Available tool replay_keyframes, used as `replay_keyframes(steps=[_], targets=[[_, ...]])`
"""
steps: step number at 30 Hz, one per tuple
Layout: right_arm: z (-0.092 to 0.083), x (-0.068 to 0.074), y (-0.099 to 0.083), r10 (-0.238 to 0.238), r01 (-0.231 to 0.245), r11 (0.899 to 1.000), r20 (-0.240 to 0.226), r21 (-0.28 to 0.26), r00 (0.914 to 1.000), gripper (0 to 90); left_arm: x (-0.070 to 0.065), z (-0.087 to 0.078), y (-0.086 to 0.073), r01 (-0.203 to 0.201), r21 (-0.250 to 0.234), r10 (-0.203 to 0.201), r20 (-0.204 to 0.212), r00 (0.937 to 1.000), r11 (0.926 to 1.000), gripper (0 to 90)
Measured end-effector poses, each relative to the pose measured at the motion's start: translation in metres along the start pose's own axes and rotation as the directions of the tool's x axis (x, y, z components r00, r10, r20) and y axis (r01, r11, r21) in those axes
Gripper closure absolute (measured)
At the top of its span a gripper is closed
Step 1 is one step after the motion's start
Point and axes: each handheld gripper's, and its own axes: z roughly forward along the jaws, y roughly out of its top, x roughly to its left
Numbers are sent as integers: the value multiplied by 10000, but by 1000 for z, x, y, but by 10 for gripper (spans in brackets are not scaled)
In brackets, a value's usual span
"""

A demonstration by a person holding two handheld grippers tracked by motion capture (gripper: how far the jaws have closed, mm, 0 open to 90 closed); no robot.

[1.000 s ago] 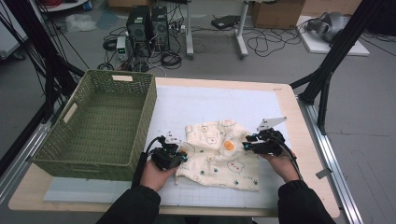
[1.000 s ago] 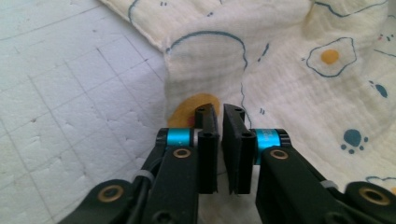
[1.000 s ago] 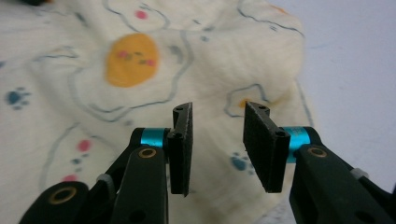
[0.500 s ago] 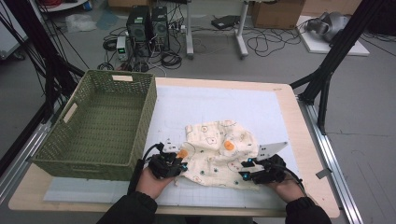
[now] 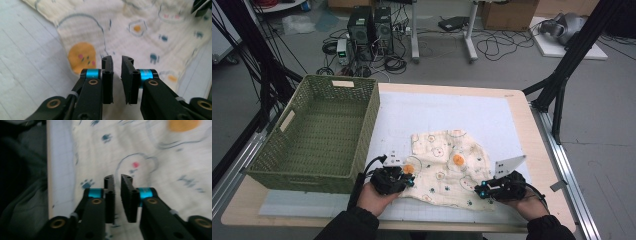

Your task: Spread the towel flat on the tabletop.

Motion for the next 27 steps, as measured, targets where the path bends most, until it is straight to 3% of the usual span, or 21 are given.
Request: replay_keyframes(steps=[3,7,11,14,18,20,23,25,27], targets=[[-6,-12,7,261,-241,9991,596,-341,9979,741,3,-2,14,28,-389,-30,-51,10000,9992,767],[-11,-36,19,567,-481,9967,1370,-647,9889,715,10,3,37,19,-804,-46,-333,9994,9968,770],[-13,-69,30,1096,-943,9925,2236,-780,9685,709,21,18,59,357,-1430,-473,-786,9958,9891,786],[-13,-92,35,1508,-1312,9874,2731,-891,9501,712,33,34,66,794,-1636,-966,-1004,9902,9833,794],[-4,-118,39,1938,-1760,9807,3048,-851,9325,713,51,56,67,1541,-1434,-1768,-1621,9708,9776,797],[4,-127,39,2098,-1976,9777,3008,-710,9303,708,56,67,64,1753,-1122,-1941,-1872,9630,9781,793],[18,-133,36,2292,-2211,9734,2717,-606,9347,685,58,79,59,1643,-495,-1714,-2390,9558,9852,755],[26,-134,36,2297,-2250,9732,2429,-473,9425,682,56,83,58,1418,-411,-1476,-2573,9550,9890,735],[32,-132,37,2218,-2198,9749,2390,-350,9454,702,52,85,59,1057,-257,-1085,-3001,9477,9941,793]])
